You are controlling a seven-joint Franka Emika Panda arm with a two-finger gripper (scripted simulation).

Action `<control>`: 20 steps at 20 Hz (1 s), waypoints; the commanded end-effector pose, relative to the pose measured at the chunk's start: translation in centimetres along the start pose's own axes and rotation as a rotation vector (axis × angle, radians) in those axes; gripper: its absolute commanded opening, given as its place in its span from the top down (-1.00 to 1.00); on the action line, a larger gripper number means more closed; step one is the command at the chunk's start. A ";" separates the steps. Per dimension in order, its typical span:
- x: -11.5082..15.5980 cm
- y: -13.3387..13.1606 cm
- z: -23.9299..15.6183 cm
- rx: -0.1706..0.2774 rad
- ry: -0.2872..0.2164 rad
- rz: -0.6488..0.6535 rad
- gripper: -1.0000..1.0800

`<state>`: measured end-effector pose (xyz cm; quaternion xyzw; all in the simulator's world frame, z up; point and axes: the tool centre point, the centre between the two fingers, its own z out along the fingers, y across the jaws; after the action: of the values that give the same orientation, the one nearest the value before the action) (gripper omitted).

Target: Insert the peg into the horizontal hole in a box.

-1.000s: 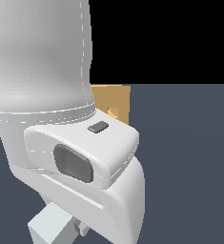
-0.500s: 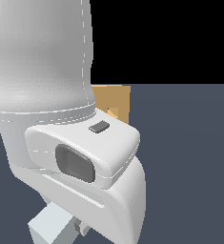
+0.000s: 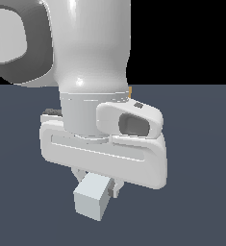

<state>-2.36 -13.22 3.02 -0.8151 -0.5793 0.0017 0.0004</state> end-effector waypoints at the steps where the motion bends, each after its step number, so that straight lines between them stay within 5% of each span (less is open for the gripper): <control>1: 3.0 0.9 -0.7 -0.004 0.000 -0.082 1.00; 12: 17.5 1.0 -3.3 -0.004 0.000 -0.483 1.00; 20: 21.1 -0.1 -3.9 -0.004 0.001 -0.585 1.00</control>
<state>4.40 6.71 6.70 -0.6152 -0.7884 0.0006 0.0011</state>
